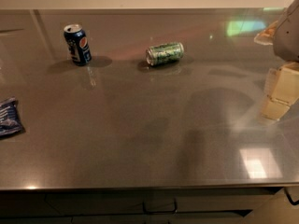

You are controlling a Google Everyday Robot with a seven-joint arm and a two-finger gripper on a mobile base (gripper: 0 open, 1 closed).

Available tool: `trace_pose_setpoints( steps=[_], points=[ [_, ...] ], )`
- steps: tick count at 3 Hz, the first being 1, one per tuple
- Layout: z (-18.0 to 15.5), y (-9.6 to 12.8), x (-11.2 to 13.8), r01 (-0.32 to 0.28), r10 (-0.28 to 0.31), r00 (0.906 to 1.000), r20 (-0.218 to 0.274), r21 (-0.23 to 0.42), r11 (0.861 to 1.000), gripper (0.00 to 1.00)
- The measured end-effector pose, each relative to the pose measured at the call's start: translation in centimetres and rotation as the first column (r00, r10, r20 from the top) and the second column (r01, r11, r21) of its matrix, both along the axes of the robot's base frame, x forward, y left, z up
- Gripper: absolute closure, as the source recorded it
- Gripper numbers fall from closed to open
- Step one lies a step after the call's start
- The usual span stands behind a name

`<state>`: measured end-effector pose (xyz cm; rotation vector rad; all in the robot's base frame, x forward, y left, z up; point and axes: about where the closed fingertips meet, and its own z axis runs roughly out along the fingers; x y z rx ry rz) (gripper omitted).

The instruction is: Place green can upright

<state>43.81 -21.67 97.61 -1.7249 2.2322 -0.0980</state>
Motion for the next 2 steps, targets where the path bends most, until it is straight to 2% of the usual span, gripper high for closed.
trace_pose_setpoints(
  steps=[1,2],
  points=[
    [0.0,0.0,0.0,0.000,0.000,1.0000,0.002,0.000,1.000,0.00],
    [0.2,0.6,1.5,-0.030,0.030,0.9995,0.009,-0.002,1.000,0.00]
  ],
)
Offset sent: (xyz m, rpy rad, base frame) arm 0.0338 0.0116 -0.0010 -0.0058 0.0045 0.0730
